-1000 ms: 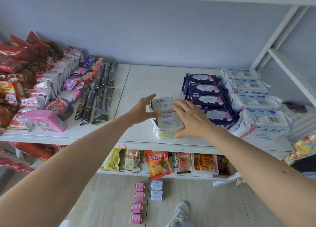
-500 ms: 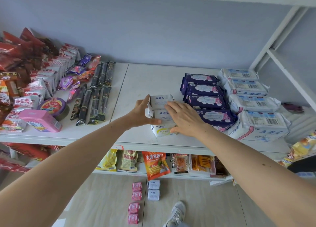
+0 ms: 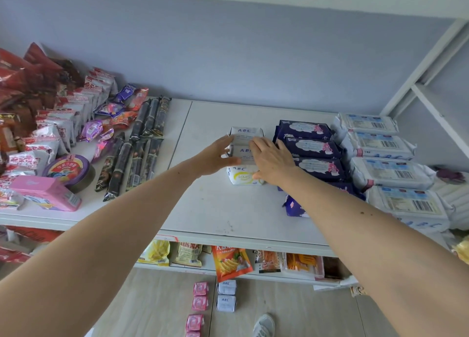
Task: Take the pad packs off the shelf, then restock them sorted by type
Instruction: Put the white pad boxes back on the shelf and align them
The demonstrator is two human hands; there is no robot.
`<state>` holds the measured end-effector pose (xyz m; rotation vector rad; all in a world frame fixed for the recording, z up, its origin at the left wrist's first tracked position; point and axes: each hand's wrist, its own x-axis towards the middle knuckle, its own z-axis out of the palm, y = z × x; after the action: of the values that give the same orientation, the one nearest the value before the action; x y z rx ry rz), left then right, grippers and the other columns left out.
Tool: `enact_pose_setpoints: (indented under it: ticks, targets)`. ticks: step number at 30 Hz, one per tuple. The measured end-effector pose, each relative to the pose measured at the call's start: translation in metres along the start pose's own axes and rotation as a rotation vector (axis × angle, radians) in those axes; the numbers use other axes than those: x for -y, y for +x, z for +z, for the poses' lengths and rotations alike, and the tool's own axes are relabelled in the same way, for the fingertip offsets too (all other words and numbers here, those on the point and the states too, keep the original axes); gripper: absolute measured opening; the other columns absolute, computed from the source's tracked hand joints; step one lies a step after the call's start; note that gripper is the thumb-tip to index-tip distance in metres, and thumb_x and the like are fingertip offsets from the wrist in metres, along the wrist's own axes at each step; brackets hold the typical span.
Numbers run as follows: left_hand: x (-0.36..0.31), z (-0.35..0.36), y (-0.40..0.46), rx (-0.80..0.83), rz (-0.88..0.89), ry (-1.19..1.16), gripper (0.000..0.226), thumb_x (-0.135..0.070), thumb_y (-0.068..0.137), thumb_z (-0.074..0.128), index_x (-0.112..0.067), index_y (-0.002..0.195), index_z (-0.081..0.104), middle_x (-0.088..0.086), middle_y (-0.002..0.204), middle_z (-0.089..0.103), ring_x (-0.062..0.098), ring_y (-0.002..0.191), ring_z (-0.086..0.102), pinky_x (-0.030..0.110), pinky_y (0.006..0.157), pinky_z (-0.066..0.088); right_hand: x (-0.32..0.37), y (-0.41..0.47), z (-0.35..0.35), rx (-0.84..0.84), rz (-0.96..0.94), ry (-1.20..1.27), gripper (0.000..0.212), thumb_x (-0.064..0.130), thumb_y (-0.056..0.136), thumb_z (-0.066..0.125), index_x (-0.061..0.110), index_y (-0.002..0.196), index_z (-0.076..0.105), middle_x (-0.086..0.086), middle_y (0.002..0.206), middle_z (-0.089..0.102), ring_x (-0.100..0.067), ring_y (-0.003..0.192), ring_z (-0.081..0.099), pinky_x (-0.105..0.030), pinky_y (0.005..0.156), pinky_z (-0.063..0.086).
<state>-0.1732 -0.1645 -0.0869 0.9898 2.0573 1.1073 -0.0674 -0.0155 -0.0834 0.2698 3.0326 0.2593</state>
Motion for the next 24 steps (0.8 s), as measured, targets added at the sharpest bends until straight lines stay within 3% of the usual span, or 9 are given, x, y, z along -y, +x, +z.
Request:
enact_pose_setpoints:
  ticks: [2, 5, 8, 12, 16, 20, 24]
  targets:
    - [-0.006, 0.003, 0.007, -0.022, 0.010, 0.039, 0.053, -0.012, 0.091, 0.060, -0.019, 0.139, 0.039, -0.011, 0.126, 0.042, 0.015, 0.108, 0.050, 0.008, 0.078, 0.042, -0.007, 0.005, 0.000, 0.016, 0.023, 0.007, 0.095, 0.046, 0.077, 0.073, 0.010, 0.146, 0.019, -0.004, 0.149, 0.023, -0.022, 0.139, 0.022, -0.049, 0.115, 0.019]
    - [-0.014, 0.008, 0.013, -0.023, -0.023, 0.072, 0.059, -0.017, 0.093, 0.058, -0.021, 0.145, 0.031, -0.014, 0.125, 0.040, 0.023, 0.112, 0.054, 0.024, 0.089, 0.040, -0.014, 0.009, -0.001, 0.034, 0.039, 0.014, 0.095, 0.045, 0.076, 0.074, 0.010, 0.146, 0.019, -0.004, 0.149, 0.023, -0.022, 0.139, 0.022, -0.050, 0.115, 0.019]
    - [-0.016, 0.010, 0.015, 0.008, -0.053, 0.096, 0.066, -0.020, 0.095, 0.055, -0.024, 0.149, 0.019, -0.010, 0.131, 0.041, 0.025, 0.115, 0.054, 0.023, 0.089, 0.037, -0.017, 0.008, 0.000, 0.039, 0.046, 0.019, 0.095, 0.044, 0.076, 0.074, 0.011, 0.146, 0.019, -0.004, 0.149, 0.023, -0.022, 0.139, 0.022, -0.051, 0.114, 0.020]
    - [-0.020, 0.011, 0.011, 0.022, -0.018, 0.149, 0.061, -0.019, 0.097, 0.049, -0.021, 0.149, 0.017, 0.000, 0.146, 0.034, 0.023, 0.114, 0.052, 0.021, 0.088, 0.036, -0.017, 0.004, 0.000, 0.037, 0.045, 0.043, 0.096, 0.044, 0.076, 0.075, 0.011, 0.146, 0.019, -0.004, 0.151, 0.021, -0.022, 0.140, 0.020, -0.049, 0.114, 0.020]
    - [-0.012, 0.012, 0.005, -0.027, -0.010, 0.208, 0.061, -0.029, 0.099, 0.044, -0.023, 0.151, 0.013, -0.008, 0.151, 0.028, 0.020, 0.125, 0.045, 0.023, 0.093, 0.033, -0.018, -0.005, -0.006, 0.000, 0.028, 0.078, 0.097, 0.046, 0.072, 0.076, 0.011, 0.145, 0.022, -0.004, 0.149, 0.024, -0.024, 0.139, 0.022, -0.045, 0.114, 0.022]
    - [-0.003, 0.016, -0.008, -0.119, -0.042, 0.275, 0.056, -0.034, 0.098, 0.042, -0.021, 0.149, 0.022, 0.001, 0.153, 0.028, 0.020, 0.136, 0.036, 0.034, 0.108, 0.033, -0.014, -0.026, -0.010, -0.098, -0.004, 0.068, 0.082, 0.045, 0.075, 0.073, 0.011, 0.138, 0.033, -0.005, 0.142, 0.036, -0.025, 0.132, 0.032, -0.040, 0.111, 0.027]
    - [0.003, 0.024, -0.033, -0.237, -0.016, 0.294, 0.047, -0.030, 0.097, 0.047, -0.015, 0.140, 0.039, 0.007, 0.142, 0.040, 0.022, 0.125, 0.047, 0.032, 0.101, 0.039, -0.002, -0.054, -0.010, -0.180, -0.002, 0.113, 0.068, 0.037, 0.080, 0.071, 0.009, 0.135, 0.042, -0.007, 0.142, 0.041, -0.026, 0.132, 0.035, -0.037, 0.112, 0.026]
